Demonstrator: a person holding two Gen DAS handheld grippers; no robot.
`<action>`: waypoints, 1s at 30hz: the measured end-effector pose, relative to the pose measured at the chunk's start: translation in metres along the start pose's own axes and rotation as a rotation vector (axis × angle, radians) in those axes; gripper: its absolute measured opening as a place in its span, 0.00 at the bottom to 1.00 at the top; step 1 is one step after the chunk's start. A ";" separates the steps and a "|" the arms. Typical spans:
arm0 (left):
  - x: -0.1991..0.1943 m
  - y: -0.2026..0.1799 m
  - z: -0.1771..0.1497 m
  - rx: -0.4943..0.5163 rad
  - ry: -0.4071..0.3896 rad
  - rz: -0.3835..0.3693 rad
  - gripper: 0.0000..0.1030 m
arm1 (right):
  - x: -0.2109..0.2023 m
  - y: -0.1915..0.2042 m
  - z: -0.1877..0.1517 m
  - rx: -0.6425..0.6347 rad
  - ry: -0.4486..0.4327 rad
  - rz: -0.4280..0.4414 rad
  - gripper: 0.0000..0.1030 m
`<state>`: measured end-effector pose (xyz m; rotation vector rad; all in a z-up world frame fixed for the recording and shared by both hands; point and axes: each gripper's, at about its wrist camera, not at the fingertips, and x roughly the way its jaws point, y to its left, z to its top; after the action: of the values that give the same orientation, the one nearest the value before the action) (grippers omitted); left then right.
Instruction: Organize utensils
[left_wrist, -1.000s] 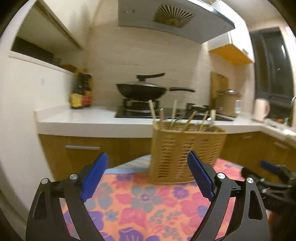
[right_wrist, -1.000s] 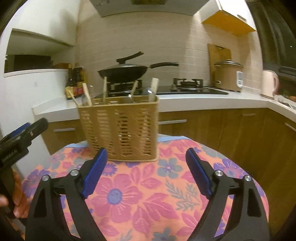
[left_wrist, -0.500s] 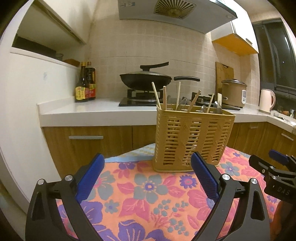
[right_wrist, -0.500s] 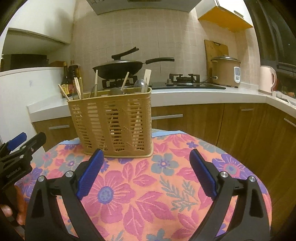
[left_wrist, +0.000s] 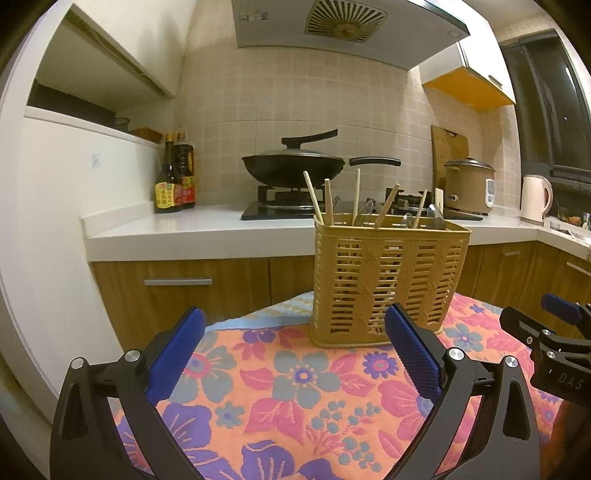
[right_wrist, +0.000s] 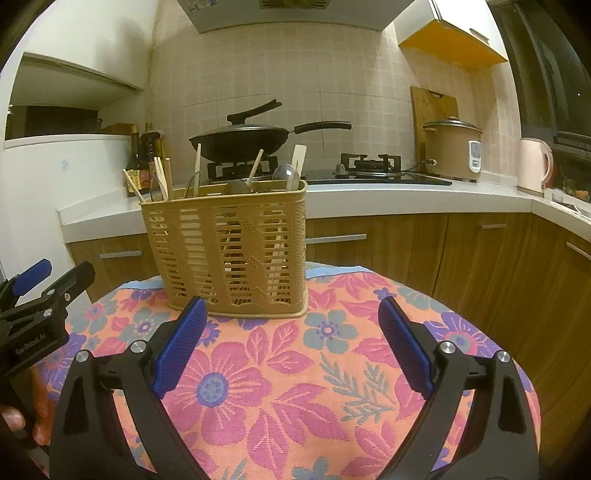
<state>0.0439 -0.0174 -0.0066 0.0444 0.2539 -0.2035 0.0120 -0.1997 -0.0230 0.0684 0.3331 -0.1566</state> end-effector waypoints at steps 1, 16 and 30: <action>0.000 0.000 0.000 0.001 0.002 0.000 0.92 | 0.000 0.000 0.000 -0.002 0.000 0.000 0.87; 0.001 0.000 0.000 0.003 0.009 -0.003 0.93 | 0.000 0.001 0.001 -0.008 -0.003 0.009 0.88; 0.004 0.003 -0.001 0.003 0.024 0.000 0.93 | 0.000 0.004 0.000 -0.012 -0.002 0.005 0.90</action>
<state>0.0478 -0.0153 -0.0089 0.0495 0.2776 -0.2033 0.0127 -0.1960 -0.0230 0.0571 0.3322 -0.1495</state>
